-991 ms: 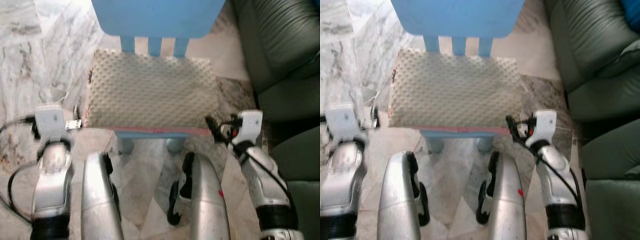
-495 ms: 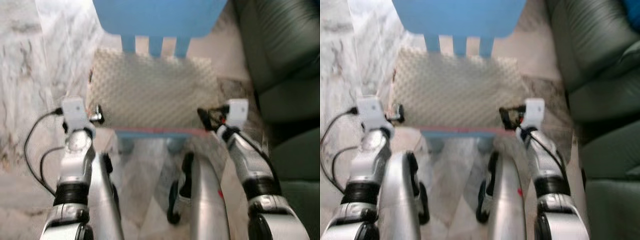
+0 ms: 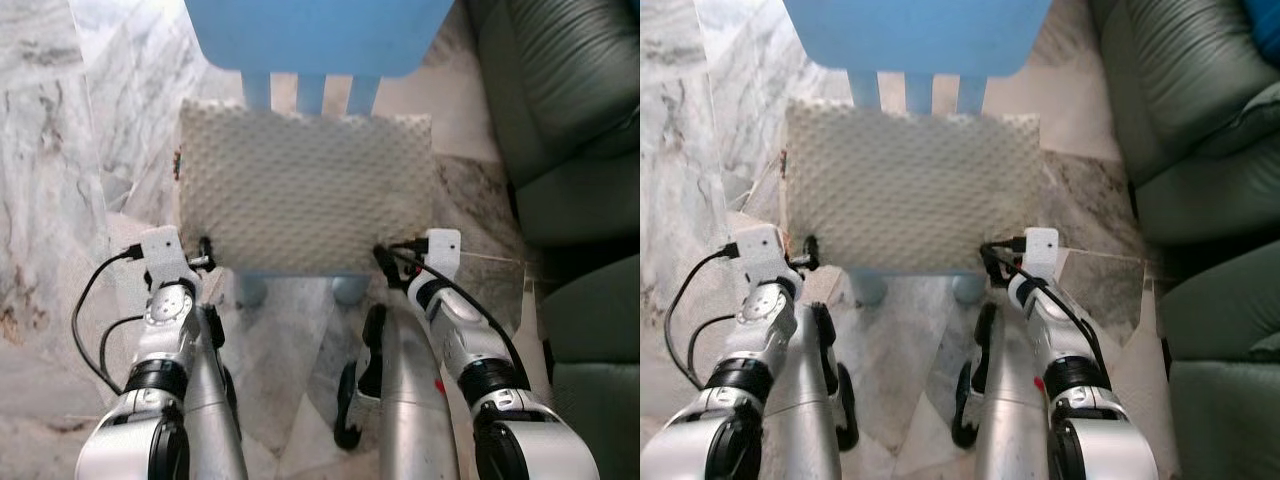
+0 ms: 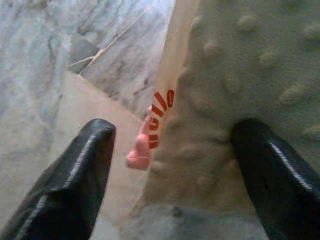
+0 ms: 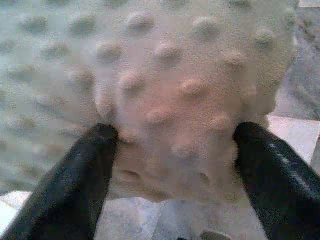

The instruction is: Move the pillow to the sofa

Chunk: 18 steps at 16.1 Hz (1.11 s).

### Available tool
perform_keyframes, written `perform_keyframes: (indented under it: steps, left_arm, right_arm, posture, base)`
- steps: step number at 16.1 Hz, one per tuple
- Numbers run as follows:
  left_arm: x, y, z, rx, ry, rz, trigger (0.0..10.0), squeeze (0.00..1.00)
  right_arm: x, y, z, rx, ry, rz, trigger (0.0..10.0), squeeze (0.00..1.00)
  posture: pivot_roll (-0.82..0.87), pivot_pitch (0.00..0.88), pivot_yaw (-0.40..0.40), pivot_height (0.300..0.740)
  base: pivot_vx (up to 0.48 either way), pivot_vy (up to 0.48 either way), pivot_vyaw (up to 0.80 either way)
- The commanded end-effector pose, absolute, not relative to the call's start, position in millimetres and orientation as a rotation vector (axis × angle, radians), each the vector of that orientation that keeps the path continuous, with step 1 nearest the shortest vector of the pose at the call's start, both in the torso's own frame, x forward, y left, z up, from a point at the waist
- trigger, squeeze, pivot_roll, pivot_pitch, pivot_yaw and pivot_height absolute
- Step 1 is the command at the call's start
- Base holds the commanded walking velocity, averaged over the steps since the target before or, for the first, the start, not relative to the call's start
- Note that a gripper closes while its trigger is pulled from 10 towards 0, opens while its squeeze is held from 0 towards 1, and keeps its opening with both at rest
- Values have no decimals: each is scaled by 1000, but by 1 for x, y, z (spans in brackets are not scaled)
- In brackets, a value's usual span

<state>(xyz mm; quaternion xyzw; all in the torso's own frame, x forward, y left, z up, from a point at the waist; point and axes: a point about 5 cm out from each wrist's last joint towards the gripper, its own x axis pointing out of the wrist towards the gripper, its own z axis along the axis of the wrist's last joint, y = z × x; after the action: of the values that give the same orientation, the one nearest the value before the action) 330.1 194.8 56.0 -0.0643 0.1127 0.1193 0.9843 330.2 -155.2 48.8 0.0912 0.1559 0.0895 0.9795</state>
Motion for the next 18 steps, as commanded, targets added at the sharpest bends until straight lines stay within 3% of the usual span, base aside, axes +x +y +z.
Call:
perform_keyframes:
  steps: [1,8,18]
  left_arm:
    - [323,189,43,-180,254,226,0,0]
    - [326,172,40,-306,232,146,0,0]
    - [321,167,30,-283,287,64,0,0]
  right_arm:
    - [319,-156,31,205,383,168,0,0]
    - [323,-166,32,184,377,139,0,0]
    - [323,-171,31,177,382,123,0,0]
  posture:
    - [-61,378,-122,552]
    - [-64,374,-123,552]
    - [-60,366,-122,552]
  base:
    - [0,0,0]
    - [0,0,0]
    - [0,0,0]
